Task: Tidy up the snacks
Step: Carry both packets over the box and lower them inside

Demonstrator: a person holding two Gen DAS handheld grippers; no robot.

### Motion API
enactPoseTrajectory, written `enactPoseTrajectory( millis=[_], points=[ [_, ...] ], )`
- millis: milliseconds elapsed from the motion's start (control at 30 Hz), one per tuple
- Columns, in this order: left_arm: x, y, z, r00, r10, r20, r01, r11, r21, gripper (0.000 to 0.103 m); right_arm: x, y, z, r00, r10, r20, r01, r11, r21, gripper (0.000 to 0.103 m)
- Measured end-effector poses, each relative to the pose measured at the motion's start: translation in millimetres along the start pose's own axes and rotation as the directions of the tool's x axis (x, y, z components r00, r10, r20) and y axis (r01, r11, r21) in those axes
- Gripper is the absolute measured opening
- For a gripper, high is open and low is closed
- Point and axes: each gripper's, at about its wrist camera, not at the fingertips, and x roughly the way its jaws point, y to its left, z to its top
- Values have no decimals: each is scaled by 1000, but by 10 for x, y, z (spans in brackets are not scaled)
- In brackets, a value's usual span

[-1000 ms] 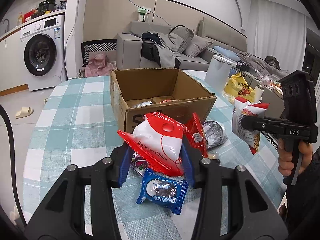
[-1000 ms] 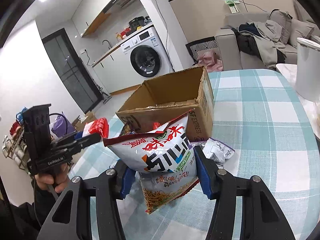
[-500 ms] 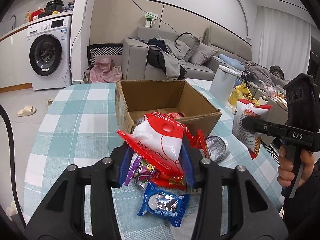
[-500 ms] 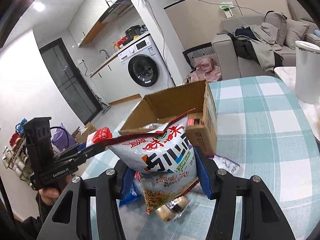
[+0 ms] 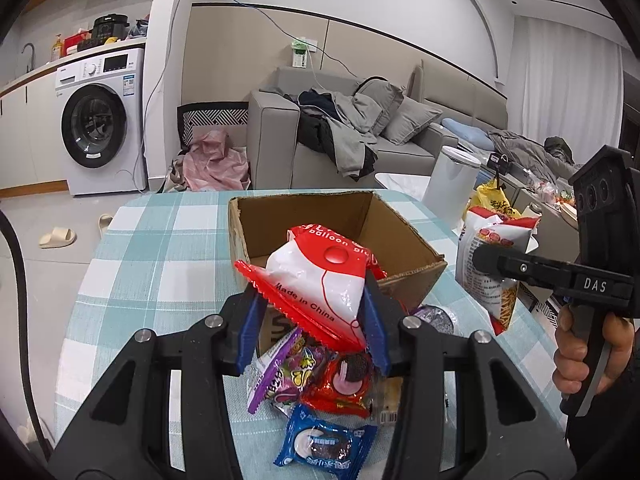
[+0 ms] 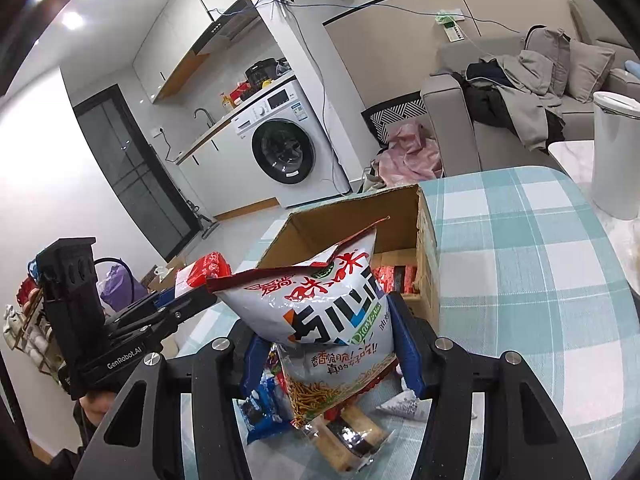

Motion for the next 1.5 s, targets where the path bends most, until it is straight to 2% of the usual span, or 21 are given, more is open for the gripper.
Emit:
enactPoseTrajectory(
  millis=[767,1300,1500],
  points=[
    [507,-35,341,999,33,-1,-33,999,-10,42,380,-33,433,1000,4,12,-5,998,58,55],
    [1067,23,349,997,68,-38,-69,997,-32,42,803,-156,575,1000,-2,-6,3,995,96,55],
    [1221,50,318,995,87,-48,-88,996,-12,42,949,-183,576,1000,-17,-20,19,995,101,55]
  ],
)
